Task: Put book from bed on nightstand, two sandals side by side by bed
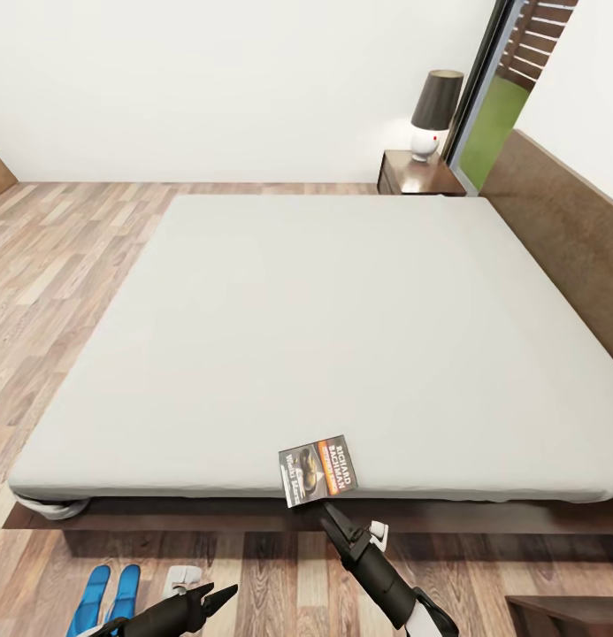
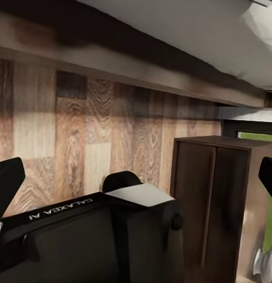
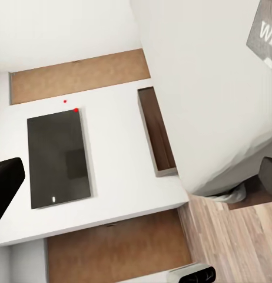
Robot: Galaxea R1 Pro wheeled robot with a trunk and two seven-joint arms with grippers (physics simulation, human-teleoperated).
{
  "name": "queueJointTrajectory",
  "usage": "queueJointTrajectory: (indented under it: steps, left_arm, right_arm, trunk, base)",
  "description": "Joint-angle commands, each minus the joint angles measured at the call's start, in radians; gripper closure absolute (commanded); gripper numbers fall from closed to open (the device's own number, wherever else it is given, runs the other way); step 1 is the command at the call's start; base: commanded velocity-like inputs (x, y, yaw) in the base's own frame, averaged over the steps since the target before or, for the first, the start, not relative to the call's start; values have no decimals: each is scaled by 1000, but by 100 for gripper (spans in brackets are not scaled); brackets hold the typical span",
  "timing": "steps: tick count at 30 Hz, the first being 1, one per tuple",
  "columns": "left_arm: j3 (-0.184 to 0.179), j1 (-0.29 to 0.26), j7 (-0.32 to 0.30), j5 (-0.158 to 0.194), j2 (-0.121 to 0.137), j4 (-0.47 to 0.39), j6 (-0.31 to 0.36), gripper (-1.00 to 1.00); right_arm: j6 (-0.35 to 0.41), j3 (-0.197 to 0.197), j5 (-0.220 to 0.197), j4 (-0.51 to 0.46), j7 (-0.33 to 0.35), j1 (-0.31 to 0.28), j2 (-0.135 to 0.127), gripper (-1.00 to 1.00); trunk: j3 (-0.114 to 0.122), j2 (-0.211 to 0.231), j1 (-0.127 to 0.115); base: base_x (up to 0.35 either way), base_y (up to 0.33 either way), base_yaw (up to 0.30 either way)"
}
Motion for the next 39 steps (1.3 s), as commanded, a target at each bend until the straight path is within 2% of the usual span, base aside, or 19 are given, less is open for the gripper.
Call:
queueJointTrajectory:
  steps: [1, 9, 39]
  left_arm:
    - [-2, 0, -2, 5, 0, 1, 0, -100]
    - [-2, 0, 17, 5, 0, 1, 0, -100]
    - [-2, 0, 18, 5, -1, 1, -1, -100]
  right_arm:
    - [10, -4, -1, 0, 3, 0, 1, -100]
    - [10, -4, -1, -1, 3, 0, 1, -100]
    - [11, -4, -1, -3, 8, 0, -1, -100]
  trunk:
    - [-4, -8, 4]
    - [-29, -64, 35]
    - [-123, -274, 150]
  base:
    - [0, 0, 0]
    - [0, 0, 0]
    - [0, 0, 0]
